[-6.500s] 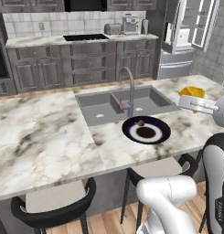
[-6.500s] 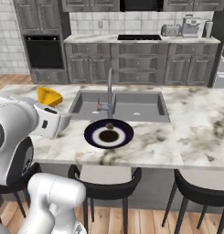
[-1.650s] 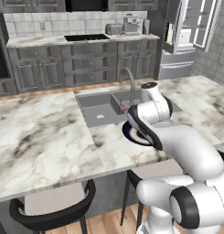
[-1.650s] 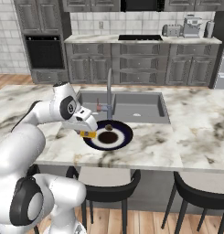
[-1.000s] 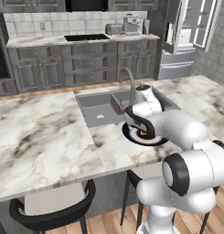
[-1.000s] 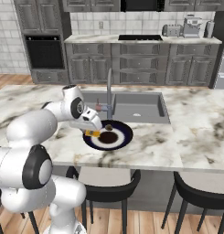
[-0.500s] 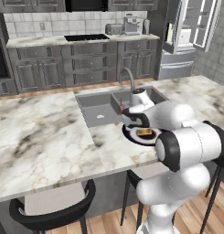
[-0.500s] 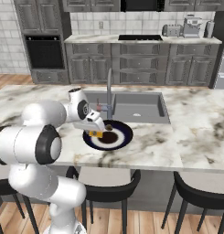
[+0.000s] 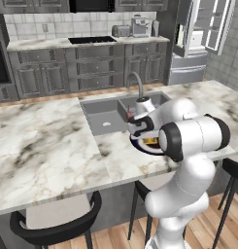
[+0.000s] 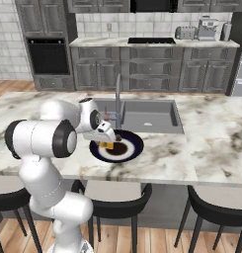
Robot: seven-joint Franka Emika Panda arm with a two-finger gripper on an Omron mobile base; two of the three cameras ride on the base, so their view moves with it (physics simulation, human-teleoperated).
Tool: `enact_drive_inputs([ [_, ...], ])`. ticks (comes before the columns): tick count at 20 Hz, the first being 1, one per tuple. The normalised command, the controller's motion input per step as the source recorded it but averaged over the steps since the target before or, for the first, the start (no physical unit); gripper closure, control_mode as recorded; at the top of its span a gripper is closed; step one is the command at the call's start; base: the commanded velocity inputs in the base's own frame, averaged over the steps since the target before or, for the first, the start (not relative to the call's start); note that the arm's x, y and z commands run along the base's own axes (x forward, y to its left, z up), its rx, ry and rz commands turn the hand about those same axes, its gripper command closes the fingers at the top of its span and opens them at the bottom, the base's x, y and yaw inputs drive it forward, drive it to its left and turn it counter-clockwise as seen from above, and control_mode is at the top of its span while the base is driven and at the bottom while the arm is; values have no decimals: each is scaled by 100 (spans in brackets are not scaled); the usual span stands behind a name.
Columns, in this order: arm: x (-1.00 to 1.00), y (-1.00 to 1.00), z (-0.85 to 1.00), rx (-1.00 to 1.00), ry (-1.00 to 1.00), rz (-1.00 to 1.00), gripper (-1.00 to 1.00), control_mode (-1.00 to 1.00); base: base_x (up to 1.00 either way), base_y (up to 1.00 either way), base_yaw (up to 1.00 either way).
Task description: Take the cheese, fish, and garlic from the fridge and place them on the plate on the dining counter to create an appetizer plate.
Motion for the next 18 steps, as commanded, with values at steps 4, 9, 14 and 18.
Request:
enact_drive_inputs([
  [4,36,0,-27,0,0,0,100,-100,0,0,0],
  [9,27,0,-24,0,0,0,100,-100,0,0,0],
  [14,8,0,-28,0,0,0,100,-100,0,0,0],
  [18,0,11,-33,0,2,0,-100,-100,0,0,0],
])
